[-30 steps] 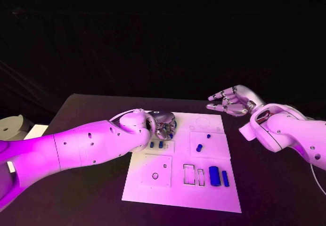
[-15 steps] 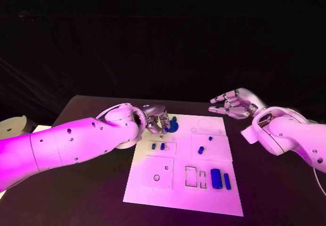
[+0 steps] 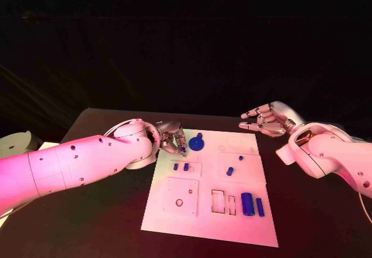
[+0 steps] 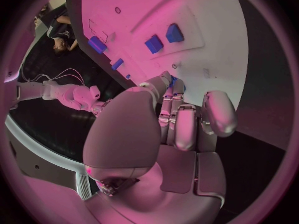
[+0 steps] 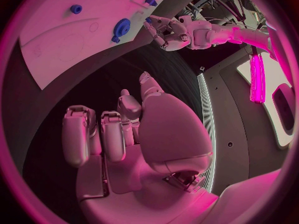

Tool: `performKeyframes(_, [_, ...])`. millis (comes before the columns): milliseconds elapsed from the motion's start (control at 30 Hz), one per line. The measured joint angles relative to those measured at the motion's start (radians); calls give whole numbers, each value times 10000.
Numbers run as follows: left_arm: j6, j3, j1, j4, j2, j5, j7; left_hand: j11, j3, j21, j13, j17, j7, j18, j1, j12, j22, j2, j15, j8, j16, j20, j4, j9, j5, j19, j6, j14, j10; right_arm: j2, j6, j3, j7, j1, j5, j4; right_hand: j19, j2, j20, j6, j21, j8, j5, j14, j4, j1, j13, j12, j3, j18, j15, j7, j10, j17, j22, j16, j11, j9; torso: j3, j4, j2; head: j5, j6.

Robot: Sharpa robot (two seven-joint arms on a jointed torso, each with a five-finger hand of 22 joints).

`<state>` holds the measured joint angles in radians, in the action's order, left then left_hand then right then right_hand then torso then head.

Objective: Assemble the parts on the task board

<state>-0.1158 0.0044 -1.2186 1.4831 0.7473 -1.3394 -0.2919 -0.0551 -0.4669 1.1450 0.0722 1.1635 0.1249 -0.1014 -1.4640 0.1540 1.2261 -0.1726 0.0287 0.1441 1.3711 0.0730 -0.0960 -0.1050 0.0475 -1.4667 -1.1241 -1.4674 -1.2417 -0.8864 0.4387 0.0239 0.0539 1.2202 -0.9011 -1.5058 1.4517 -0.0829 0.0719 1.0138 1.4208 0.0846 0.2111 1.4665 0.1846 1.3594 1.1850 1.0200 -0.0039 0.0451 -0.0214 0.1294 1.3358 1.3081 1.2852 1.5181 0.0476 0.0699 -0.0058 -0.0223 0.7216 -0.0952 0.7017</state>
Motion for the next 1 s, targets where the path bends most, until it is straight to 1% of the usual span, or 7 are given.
performKeyframes(100, [17, -26, 30, -50, -6, 59, -24, -30, 37, 0, 0, -14, 0, 2, 54, -68, 0, -54, 0, 0, 0, 0, -37, 14, 0, 0, 0, 0, -29, 8, 0, 0, 0, -3, 0, 7, 0, 0, 0, 0, 0, 0, 0, 0, -27, 0, 0, 0, -27, 0, 0, 0, 0, 0, 0, 0, 0, 0, -2, 0, 1, -16, 7])
performKeyframes(200, [20, -40, 49, -110, -20, 106, -47, -2, 37, 0, 0, -32, 0, 1, 93, -68, 0, -15, 0, -37, 0, 0, -36, 15, 0, 0, 0, 0, -57, 15, 0, 0, 0, -4, 0, 9, 0, 0, 0, 0, 0, 0, 0, 0, -27, 0, 0, 0, -27, -1, 0, 0, 0, -1, 0, 0, 0, 0, -4, 2, 3, -33, 8])
performKeyframes(467, [18, -59, 60, -232, -114, 148, -74, -1, 37, 0, 1, -32, 0, 1, 93, -68, -1, -14, 0, -37, 0, 0, -36, 15, 0, 0, 1, 0, -57, 37, 3, 0, 0, -9, 1, 21, 0, 0, 0, 0, 0, 0, 0, 0, -27, 0, -19, 0, -27, 0, 0, 0, 0, -2, -12, 0, 0, 0, -3, 17, 5, -58, 9])
performKeyframes(600, [20, -66, 74, -268, -174, 142, -76, -1, 37, 0, 1, -40, 0, 1, 92, -68, -15, -14, 0, -37, 0, 0, -36, 14, 0, 0, 1, 0, -57, 46, 4, 0, 2, -10, 1, 22, 0, 0, 0, 0, 0, 0, 0, 0, -27, 0, -19, 0, -27, 0, 0, 0, 0, -2, -12, 0, 0, 0, -3, 26, 9, -59, 9])
performKeyframes(1000, [191, -108, 106, -346, -269, 103, -95, -1, 37, 0, 2, -65, -1, 0, 92, -68, -22, -15, 0, -37, 0, 0, -36, 25, 0, 0, 2, 0, -56, 44, 4, 0, 5, -12, 1, 17, 0, 0, 0, 0, 0, 0, 0, 0, -27, 0, -19, 0, -27, 0, 0, 0, 0, -3, -12, 0, 0, 0, 5, 21, 11, -41, 37])
